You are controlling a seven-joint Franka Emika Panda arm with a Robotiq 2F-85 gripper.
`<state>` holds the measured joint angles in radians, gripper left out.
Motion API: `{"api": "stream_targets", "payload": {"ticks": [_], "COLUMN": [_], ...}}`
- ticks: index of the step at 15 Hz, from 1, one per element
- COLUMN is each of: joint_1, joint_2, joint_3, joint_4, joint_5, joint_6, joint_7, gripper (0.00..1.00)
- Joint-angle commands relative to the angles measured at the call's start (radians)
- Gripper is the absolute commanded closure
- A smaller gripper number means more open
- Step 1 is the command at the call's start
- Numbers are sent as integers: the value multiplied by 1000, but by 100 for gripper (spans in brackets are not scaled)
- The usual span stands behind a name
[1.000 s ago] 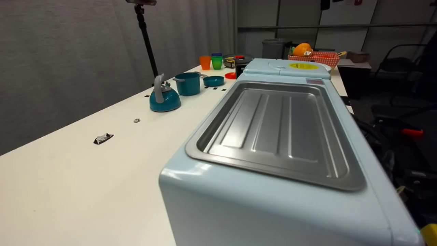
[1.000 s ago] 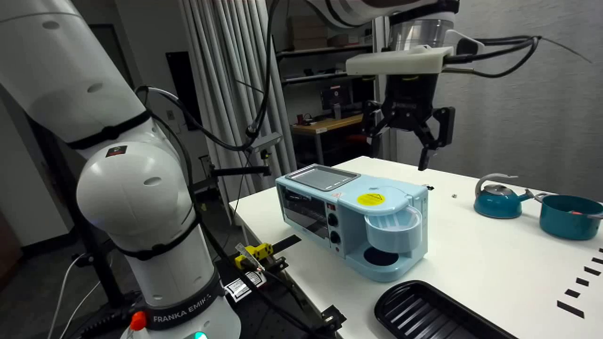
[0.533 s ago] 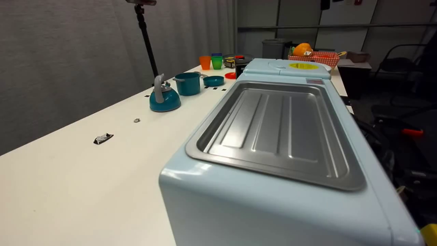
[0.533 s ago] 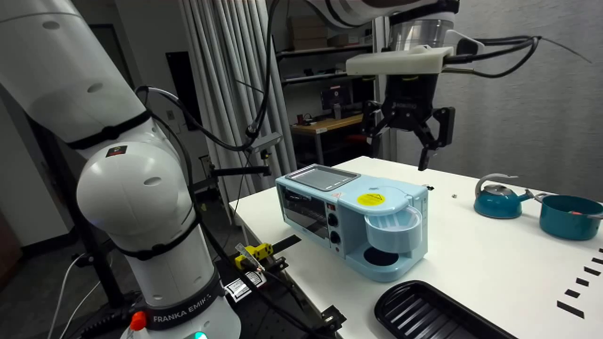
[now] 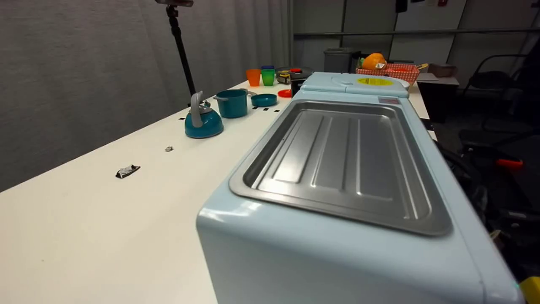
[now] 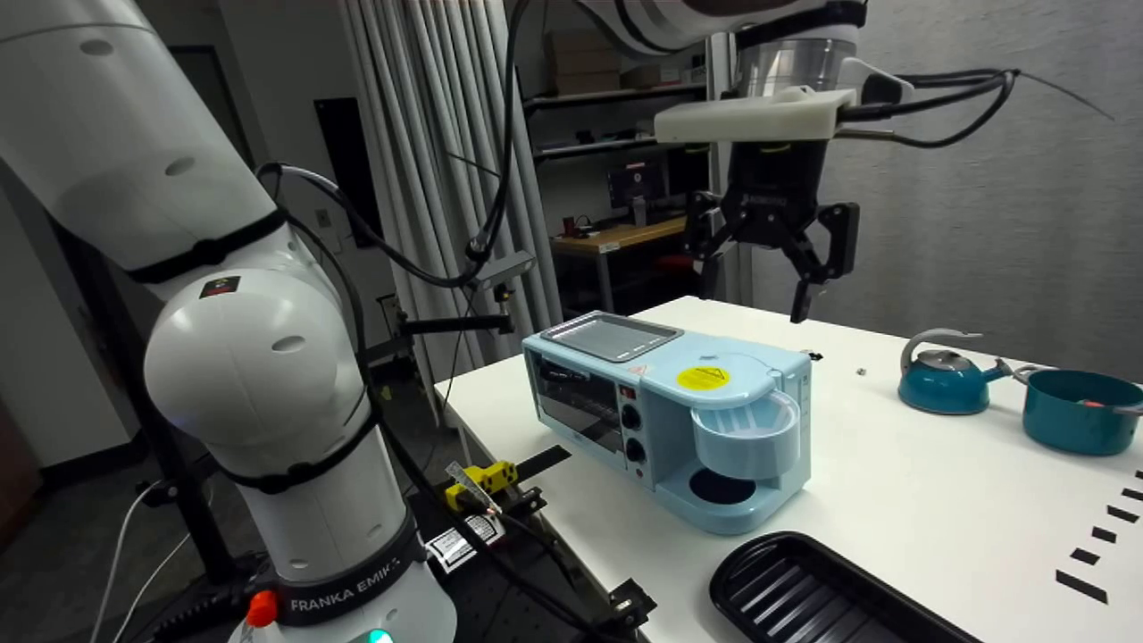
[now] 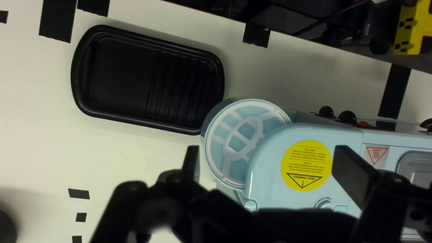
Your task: Press the button atop the toaster oven
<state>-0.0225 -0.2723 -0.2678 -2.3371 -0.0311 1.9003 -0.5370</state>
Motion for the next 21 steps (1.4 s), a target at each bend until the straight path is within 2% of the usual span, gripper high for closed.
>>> {"api": "stream_targets", "payload": {"ticks": [1, 8, 15, 20, 21], "joint_1": [-18, 8, 18, 18, 16], "joint_2": [17, 67, 140, 168, 152], "joint_3": [44, 144, 243, 270, 263], "joint_4": [4, 13, 15, 20, 4], "joint_5": [-10, -24, -41, -32, -22], "joint_6": [5, 61, 228, 243, 234], "joint_7": [23, 102, 338, 442, 401], "gripper": [0, 0, 0, 0, 0]}}
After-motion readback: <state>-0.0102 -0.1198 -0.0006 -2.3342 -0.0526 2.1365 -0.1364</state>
